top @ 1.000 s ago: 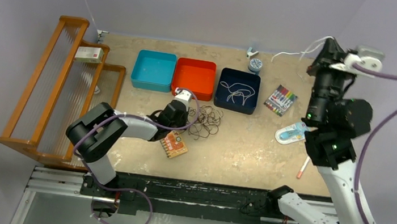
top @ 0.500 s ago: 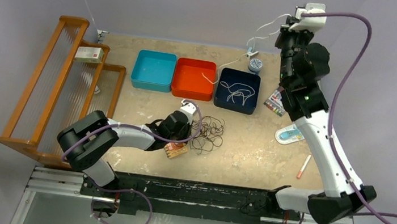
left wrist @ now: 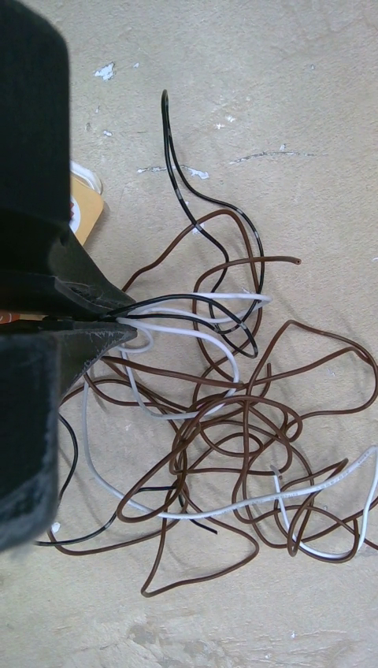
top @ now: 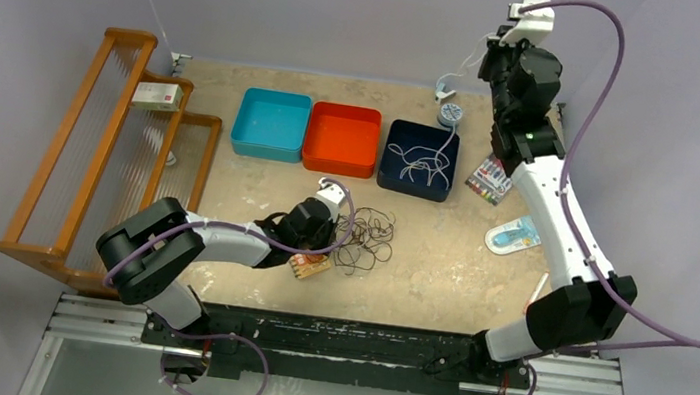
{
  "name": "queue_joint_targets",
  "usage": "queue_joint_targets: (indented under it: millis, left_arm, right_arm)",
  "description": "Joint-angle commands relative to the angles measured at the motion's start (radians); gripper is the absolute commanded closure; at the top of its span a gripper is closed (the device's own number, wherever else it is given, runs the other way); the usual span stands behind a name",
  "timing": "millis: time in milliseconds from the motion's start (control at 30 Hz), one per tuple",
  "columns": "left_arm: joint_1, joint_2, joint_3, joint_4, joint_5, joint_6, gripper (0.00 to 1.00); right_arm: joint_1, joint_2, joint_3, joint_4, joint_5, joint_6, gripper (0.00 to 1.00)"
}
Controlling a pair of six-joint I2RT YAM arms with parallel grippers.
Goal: Untangle the cables
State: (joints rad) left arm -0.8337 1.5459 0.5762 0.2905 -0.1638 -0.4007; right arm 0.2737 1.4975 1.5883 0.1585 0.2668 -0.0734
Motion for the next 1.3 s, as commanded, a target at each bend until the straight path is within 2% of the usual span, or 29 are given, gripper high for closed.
queue_joint_targets:
  millis: [0, 267, 567, 1267]
  left_arm:
    - [-0.005, -0.008, -0.005, -0.005, -0.02, 0.004, 1.0]
    - [-0.005, 0.0, 0.004, -0.008, -0.028, 0.004, 1.0]
    - [-0.005, 0.002, 0.024, -0.033, -0.033, 0.02, 1.0]
    - [-0.005, 0.009, 0.036, -0.031, -0.052, 0.023, 1.0]
  right_arm:
    - [-0.009, -0.005, -0.027, 0.027, -0.047, 0.034, 1.0]
    - [-0.03, 0.049, -0.017, -0.029, -0.075, 0.038, 1.0]
    - [-0.036, 0.077, -0.117, -0.071, -0.041, 0.078, 1.0]
    - [-0.036, 0.208, -0.261, -0.173, -0.174, 0.141, 1.0]
